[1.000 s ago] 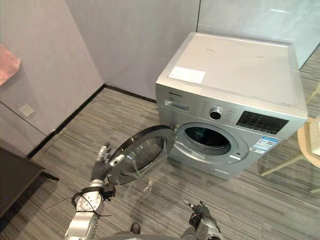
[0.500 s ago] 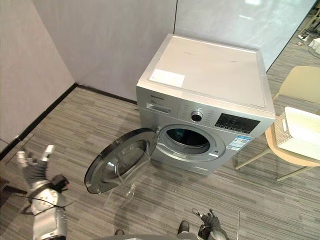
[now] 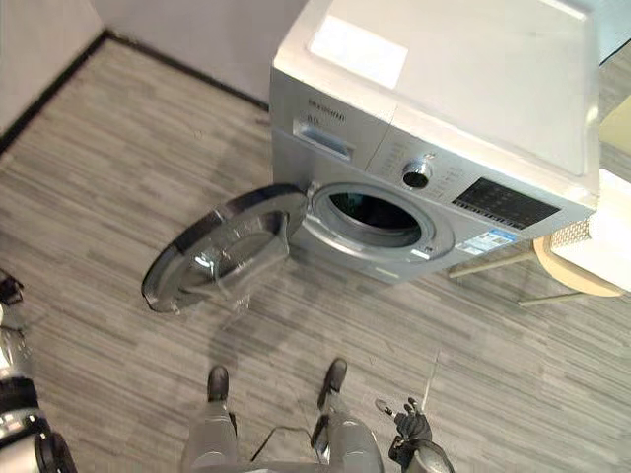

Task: Pick up the laundry basket with both hands and put the clothes into the washing machine.

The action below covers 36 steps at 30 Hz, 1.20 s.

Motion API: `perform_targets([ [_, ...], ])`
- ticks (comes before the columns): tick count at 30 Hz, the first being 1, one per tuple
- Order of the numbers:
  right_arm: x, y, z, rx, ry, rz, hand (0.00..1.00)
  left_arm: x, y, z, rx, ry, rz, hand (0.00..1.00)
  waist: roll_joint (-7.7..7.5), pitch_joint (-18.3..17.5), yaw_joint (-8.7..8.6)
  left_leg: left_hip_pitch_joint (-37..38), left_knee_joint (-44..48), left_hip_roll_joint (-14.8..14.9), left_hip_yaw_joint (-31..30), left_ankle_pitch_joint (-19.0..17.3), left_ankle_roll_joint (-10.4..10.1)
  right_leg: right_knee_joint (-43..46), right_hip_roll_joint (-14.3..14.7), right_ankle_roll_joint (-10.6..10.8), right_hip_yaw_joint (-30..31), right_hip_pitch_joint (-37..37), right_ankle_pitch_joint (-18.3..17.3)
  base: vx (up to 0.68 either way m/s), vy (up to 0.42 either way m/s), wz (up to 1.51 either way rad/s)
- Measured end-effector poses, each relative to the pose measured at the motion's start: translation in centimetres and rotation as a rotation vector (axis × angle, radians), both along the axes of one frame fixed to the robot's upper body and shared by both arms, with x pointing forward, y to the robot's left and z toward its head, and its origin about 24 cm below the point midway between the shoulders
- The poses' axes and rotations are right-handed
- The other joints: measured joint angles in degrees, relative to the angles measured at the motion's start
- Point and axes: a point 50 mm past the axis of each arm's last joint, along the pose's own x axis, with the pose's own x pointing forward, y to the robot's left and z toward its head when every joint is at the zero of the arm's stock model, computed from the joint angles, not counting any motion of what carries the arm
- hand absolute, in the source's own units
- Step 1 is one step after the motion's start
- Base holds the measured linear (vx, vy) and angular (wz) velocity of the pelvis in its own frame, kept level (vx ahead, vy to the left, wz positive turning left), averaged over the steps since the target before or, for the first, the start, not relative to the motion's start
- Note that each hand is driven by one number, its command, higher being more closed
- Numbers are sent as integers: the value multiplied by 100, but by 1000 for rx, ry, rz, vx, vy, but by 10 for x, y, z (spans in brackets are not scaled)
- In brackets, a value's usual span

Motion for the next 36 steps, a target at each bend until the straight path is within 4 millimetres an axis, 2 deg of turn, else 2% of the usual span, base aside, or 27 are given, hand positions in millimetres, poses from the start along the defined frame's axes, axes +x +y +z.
perform_targets([
  [2,7,3,4,2,-35,15,0,16,-2,-8,-75,16,-39,0,-38,153,-4,-155,116,46,7,-17,-1,-2,36,-30,49,-129,148,-53,8,-18],
  [4,14,9,8,6,-67,39,0,28,-8,-29,-139,108,-86,0,-66,212,-11,-284,259,155,58,-89,-13,-3,128,-27,189,-270,352,-61,16,-32],
  [5,18,13,9,14,-84,44,0,35,-15,-41,-164,172,-127,0,-130,302,-24,-305,370,189,83,-143,-8,-3,152,-35,276,-275,379,-45,23,-26],
  [6,19,16,10,15,-89,55,0,40,-24,-51,-167,219,-159,0,-178,336,-30,-340,444,197,92,-189,-15,-5,158,-35,328,-302,378,-60,19,-25],
  [7,21,19,10,15,-95,73,0,48,-43,-68,-177,280,-227,0,-208,365,-34,-448,545,192,107,-219,-19,-4,150,-36,344,-385,378,-43,3,-16],
  [9,27,21,12,17,-106,85,0,52,-58,-84,-203,323,-272,0,-210,476,-44,-439,585,184,142,-219,-18,-4,140,-36,354,-388,378,-48,0,-10],
  [11,34,23,15,17,-124,97,0,55,-93,-114,-233,404,-370,0,-187,548,-50,-434,612,169,173,-217,-17,-4,127,-37,386,-404,377,-54,1,-9],
  [13,38,23,16,12,-133,100,0,49,-120,-135,-224,448,-415,0,-132,586,-41,-427,625,133,161,-216,-18,-4,97,-90,383,-392,305,-49,6,3],
  [14,39,22,16,9,-132,99,0,47,-128,-140,-208,472,-443,0,-121,592,-36,-426,625,97,146,-211,-21,-4,61,-81,374,-376,250,-57,13,18],
  [15,42,21,17,-2,-132,93,0,41,-145,-154,-187,529,-502,0,-39,604,-31,-420,615,73,120,-200,-35,-4,35,-80,333,-346,250,-41,15,18],
  [16,43,21,18,-3,-134,89,0,39,-154,-161,-180,555,-533,0,-10,596,-29,-410,611,59,111,-196,-42,-4,22,-78,321,-328,248,-47,35,20],
  [18,44,23,17,0,-130,88,0,25,-197,-190,-178,671,-684,0,63,588,-40,-193,496,-41,75,-171,-12,0,-67,28,306,-107,163,-34,50,21],
  [19,43,23,16,0,-122,85,0,22,-210,-196,-178,698,-734,0,68,587,-40,-124,476,-65,78,-168,-9,7,-95,40,303,-46,146,-24,61,16],
  [20,42,23,15,2,-115,76,0,15,-236,-207,-171,747,-839,0,71,556,-45,-5,369,-121,112,-150,9,64,-160,79,314,-4,81,-14,68,8],
  [21,40,25,13,7,-102,63,0,8,-261,-214,-165,782,-947,0,67,485,-77,92,236,-186,170,-107,37,104,-226,103,335,-4,62,-2,70,4],
  [22,39,27,12,18,-97,54,0,4,-273,-218,-163,800,-1001,0,69,439,-111,144,154,-218,197,-75,51,117,-254,109,347,-4,58,15,55,-6],
  [24,34,36,8,53,-76,41,0,-14,-313,-227,-144,859,-1200,0,100,193,-237,450,-95,-281,465,24,62,143,-307,175,555,-4,62,56,34,-35],
  [25,32,37,7,56,-69,41,0,-18,-323,-228,-133,868,-1251,0,130,130,-273,528,-134,-285,544,25,63,146,-307,197,634,0,76,111,25,-56],
  [27,26,34,5,50,-52,37,0,-24,-367,-222,-88,858,-1448,0,307,-11,-446,873,-241,-290,929,1,77,156,-286,198,977,43,117,114,24,-69],
  [28,26,32,5,47,-51,37,0,-23,-378,-218,-74,842,-1490,0,349,-33,-503,950,-251,-286,1033,-33,81,156,-270,205,1087,34,122,82,20,-93],
  [30,29,25,8,24,-70,44,0,-2,-411,-187,6,731,-1599,0,433,-68,-777,1203,-189,-218,1604,-233,46,150,-147,243,1615,-65,175,67,3,-115],
  [31,30,23,9,18,-73,47,0,7,-417,-177,30,693,-1607,0,437,-69,-857,1262,-156,-201,1742,-306,10,136,-109,241,1755,-89,184,55,-19,-130],
  [32,29,16,10,-3,-77,52,0,24,-426,-155,85,617,-1618,0,477,-100,-992,1315,-50,-101,1998,-499,-35,125,-8,282,2032,-188,152,38,-36,-106],
  [33,27,11,11,-17,-76,52,0,34,-428,-143,115,576,-1602,0,513,-120,-1020,1334,31,-84,2139,-588,-69,111,54,289,2160,-233,146,54,-46,-128],
  [34,23,1,10,-44,-62,47,0,51,-431,-121,155,494,-1562,0,583,-143,-1185,1361,104,4,2349,-693,-99,60,129,288,2368,-262,148,60,-43,-103],
  [35,16,-9,9,-65,-43,21,0,66,-428,-102,158,428,-1518,0,667,-183,-1340,1416,127,63,2501,-732,-113,2,201,290,2463,-275,165,78,-30,-89],
  [36,14,-13,9,-74,-36,2,0,74,-422,-94,156,401,-1483,0,709,-177,-1397,1477,111,83,2570,-728,-110,4,251,233,2497,-274,221,102,-30,-63],
])
